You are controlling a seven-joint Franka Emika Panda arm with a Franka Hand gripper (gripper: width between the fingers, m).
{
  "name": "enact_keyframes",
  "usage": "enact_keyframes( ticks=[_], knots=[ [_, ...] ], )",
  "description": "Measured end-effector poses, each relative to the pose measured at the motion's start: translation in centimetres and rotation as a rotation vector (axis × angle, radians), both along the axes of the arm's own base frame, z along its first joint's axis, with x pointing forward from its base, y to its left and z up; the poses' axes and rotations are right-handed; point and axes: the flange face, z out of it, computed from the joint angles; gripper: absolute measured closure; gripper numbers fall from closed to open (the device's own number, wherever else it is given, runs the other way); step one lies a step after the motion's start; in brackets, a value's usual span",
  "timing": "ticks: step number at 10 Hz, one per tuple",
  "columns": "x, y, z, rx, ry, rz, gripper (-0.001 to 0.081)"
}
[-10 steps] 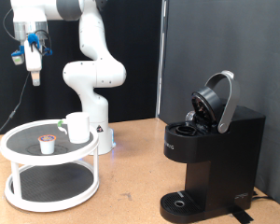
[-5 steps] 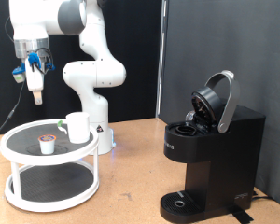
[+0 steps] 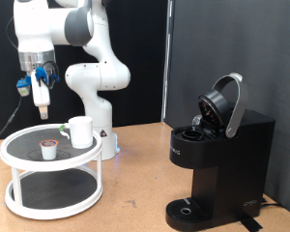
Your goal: Make a cup of coffee with the keurig machine
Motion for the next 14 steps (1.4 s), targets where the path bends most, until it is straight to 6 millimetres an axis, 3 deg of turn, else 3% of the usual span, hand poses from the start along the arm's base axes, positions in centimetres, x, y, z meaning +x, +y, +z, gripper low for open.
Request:
enact_keyframes(
  ticks=[14],
  knots=[
    [-1.3, 2.3, -7.6, -0.098, -0.025, 0.012, 0.0072]
  ],
)
